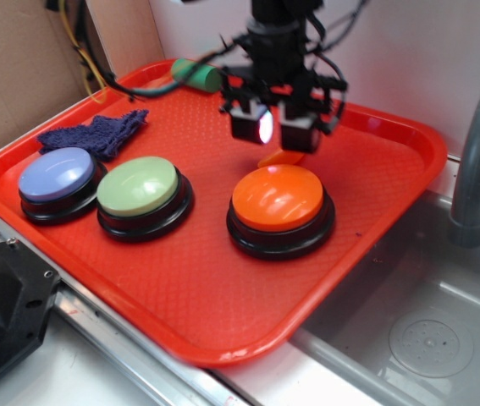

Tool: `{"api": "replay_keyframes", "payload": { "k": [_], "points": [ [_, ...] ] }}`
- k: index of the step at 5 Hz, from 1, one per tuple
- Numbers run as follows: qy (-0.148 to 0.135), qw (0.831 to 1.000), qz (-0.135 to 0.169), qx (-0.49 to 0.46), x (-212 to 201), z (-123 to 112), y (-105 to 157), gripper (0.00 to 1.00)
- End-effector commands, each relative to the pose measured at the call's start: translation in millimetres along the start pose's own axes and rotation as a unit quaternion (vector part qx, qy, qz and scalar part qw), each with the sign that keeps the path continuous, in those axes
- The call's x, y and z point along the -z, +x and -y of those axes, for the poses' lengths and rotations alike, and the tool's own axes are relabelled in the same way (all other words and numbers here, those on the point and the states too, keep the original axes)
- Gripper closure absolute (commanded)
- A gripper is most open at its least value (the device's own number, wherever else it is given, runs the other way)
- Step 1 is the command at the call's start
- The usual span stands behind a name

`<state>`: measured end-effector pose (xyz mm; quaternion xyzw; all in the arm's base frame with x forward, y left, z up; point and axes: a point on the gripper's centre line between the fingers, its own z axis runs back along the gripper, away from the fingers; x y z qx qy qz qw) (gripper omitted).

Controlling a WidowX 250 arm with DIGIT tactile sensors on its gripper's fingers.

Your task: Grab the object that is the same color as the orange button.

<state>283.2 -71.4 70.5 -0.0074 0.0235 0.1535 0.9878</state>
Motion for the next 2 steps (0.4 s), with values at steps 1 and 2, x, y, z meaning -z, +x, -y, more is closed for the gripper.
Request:
{"api": "replay_keyframes", "payload": {
  "k": [1,2],
  "points": [
    [-0.073,0.986,0.139,0.058,-68.6,-20.8,-4.7,0.00],
    [-0.089,0.985,0.121,0.079,-30.1,-8.0,13.0,0.00]
  ]
}}
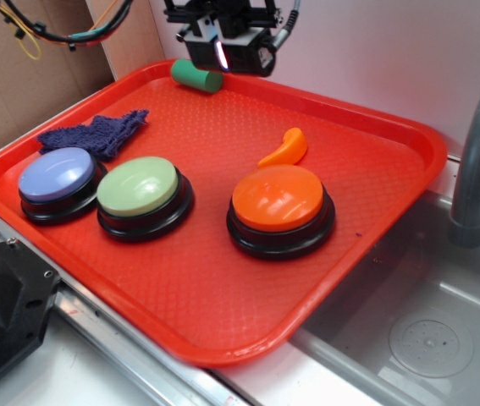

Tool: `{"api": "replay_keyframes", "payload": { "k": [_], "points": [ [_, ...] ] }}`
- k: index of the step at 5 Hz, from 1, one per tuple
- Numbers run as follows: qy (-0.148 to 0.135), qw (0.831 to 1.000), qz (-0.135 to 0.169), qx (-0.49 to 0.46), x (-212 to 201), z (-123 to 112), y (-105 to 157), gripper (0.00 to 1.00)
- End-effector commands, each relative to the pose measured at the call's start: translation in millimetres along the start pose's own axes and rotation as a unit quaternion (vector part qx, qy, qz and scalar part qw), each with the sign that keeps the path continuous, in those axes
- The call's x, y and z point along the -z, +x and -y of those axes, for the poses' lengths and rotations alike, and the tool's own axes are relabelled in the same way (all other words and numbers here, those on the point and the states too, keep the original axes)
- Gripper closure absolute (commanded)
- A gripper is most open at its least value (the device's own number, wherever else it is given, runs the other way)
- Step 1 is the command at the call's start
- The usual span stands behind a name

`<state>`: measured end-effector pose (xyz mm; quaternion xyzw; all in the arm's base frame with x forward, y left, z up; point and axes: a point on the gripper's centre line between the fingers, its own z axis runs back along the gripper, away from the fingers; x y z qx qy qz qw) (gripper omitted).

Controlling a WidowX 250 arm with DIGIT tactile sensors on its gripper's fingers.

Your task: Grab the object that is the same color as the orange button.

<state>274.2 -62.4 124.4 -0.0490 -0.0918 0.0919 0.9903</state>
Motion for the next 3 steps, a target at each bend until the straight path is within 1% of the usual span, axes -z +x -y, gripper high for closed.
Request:
{"api": "replay_keyframes", "payload": {
  "k": [1,2,3],
  "points": [
    [-0.028,0.999,0.002,0.025,58.8,8.8,22.5,0.00],
    [0.006,0.999,-0.009,0.042,79.1,5.9,22.8,0.00],
    [0.021,0.999,-0.024,0.036,96.1,-0.7,19.8,0.00]
  ]
}}
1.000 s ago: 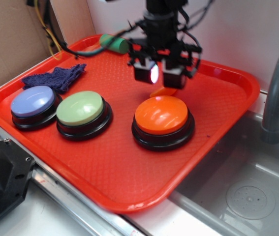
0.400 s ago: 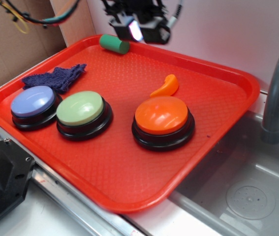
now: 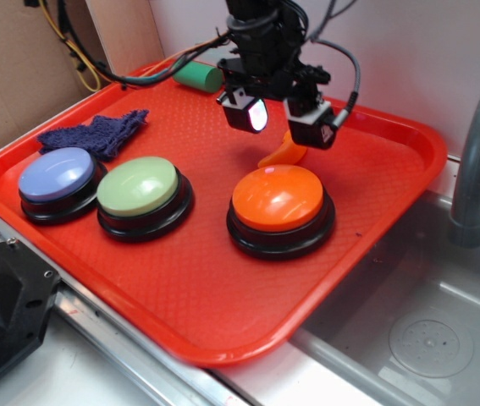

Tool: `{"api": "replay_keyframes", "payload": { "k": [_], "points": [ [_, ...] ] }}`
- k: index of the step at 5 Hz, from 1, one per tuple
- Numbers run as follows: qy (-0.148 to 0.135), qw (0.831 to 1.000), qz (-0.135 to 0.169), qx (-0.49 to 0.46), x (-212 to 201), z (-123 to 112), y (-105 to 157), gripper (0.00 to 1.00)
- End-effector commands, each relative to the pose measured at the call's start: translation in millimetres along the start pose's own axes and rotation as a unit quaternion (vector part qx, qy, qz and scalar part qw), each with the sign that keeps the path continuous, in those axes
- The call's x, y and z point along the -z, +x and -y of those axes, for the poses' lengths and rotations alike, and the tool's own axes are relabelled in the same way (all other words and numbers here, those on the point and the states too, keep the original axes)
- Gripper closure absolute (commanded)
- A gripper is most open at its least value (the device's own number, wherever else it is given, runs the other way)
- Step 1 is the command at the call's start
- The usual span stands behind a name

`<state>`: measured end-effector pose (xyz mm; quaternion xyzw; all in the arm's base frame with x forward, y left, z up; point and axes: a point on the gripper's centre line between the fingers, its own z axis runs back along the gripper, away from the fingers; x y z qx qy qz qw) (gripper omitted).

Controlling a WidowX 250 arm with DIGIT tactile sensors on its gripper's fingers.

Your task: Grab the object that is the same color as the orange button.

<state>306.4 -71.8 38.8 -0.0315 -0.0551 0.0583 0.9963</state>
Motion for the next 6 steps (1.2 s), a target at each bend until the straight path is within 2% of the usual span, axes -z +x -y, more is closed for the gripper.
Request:
{"api": "replay_keyframes", "payload": {
  "k": [1,2,4,5,6],
  "points": [
    [0.000,1.000,0.004,0.012,13.2,1.6,7.8,0.00],
    [0.019,1.000,-0.006,0.020,14.5,12.0,7.3,1.00],
    [0.003,1.000,-0.006,0.017,5.0,9.2,5.1,1.00],
    [-0.010,0.999,-0.017,0.027,-1.4,6.8,4.5,1.00],
    [-0.005,0.999,-0.029,0.024,-19.7,1.7,2.1,1.00]
  ]
}}
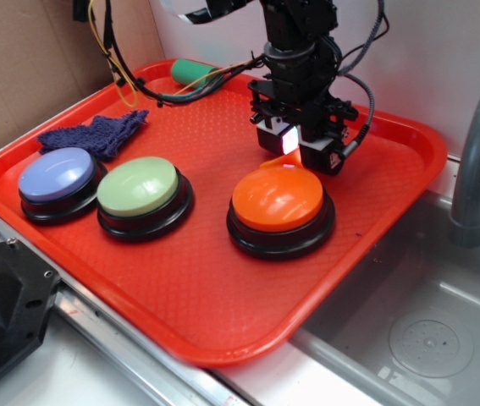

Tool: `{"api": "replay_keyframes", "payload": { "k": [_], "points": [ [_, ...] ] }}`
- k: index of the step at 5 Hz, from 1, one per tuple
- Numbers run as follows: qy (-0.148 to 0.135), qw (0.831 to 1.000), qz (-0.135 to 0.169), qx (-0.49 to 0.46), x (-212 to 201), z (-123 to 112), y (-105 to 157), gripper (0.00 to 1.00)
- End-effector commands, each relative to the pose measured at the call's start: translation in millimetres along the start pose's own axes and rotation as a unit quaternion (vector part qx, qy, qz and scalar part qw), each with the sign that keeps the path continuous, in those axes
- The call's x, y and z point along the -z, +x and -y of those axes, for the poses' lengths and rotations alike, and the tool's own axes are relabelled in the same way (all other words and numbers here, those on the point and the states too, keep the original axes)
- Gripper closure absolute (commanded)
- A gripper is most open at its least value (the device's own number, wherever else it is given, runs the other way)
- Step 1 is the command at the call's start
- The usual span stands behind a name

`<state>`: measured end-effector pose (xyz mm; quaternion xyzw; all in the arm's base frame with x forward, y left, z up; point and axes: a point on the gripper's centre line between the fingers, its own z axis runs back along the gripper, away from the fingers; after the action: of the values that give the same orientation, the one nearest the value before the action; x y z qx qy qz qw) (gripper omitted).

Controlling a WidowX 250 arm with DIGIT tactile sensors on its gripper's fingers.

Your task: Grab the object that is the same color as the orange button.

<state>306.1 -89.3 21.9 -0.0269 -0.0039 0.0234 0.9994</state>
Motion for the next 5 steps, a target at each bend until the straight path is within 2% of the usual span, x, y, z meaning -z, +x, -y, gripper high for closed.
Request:
{"api": "replay_keyframes", "payload": {
  "k": [1,2,3,4,5],
  "points": [
    [-0.013,0.998,0.060,-0.013,-88.6,-31.5,-12.5,1.00],
    [-0.023,0.996,0.082,-0.023,-130.6,-54.5,-19.3,1.00],
    [0.053,0.997,0.047,-0.035,-158.0,-90.4,-32.9,1.00],
    [0.051,0.996,0.058,-0.045,-163.1,-106.2,-31.7,1.00],
    [0.065,0.995,0.054,-0.055,-174.9,-102.8,-32.6,1.00]
  ]
}}
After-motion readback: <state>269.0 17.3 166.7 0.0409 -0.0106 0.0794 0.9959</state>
